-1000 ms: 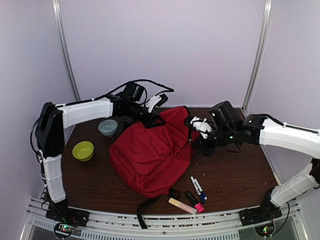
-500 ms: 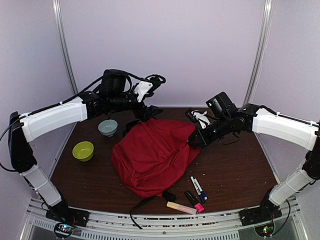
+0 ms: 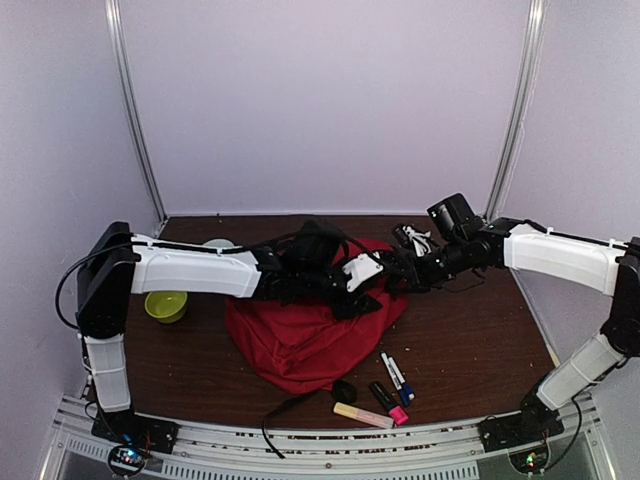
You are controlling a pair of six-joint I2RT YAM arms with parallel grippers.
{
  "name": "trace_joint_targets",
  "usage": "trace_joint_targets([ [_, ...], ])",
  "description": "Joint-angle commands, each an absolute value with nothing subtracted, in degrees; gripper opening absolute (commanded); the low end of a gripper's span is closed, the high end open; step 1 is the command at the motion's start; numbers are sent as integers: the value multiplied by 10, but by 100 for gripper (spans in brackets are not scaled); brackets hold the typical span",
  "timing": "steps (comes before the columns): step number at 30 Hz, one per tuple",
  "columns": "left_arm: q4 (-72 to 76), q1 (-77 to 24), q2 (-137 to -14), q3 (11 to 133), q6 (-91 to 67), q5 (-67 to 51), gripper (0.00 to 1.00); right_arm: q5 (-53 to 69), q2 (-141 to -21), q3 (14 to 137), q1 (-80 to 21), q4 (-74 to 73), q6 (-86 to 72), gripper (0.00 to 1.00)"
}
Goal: Pack the student bag
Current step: Grab the largest pocket of the student bag, then zip the student bag into the largest pocket of the bag.
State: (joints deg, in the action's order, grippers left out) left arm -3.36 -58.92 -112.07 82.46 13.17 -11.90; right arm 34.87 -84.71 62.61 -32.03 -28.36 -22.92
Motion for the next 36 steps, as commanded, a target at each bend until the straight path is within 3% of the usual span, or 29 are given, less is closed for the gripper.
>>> trace_joint_targets([
  [1, 22, -602, -1121, 836, 118, -91, 53, 378, -828, 601, -307, -221, -261, 0],
  [10, 50, -605, -1174, 864, 109, -62, 51, 369, -813, 591, -301, -211, -268, 0],
  [19, 65, -606, -1199, 855, 92, -59, 35, 358, -803, 592, -292, -199, -286, 0],
  [25, 103, -613, -1192, 839, 103, -61, 14, 349, -806, 589, -290, -194, -290, 0],
  [27, 111, -623, -1186, 831, 135, -52, 0, 350, -811, 594, -286, -186, -298, 0],
  [31, 88, -638, -1185, 830, 186, -47, 0, 321, -829, 651, -280, -200, -290, 0],
  [36, 31, -647, -1165, 810, 224, -16, 0, 159, -855, 727, -269, -332, -188, 0],
])
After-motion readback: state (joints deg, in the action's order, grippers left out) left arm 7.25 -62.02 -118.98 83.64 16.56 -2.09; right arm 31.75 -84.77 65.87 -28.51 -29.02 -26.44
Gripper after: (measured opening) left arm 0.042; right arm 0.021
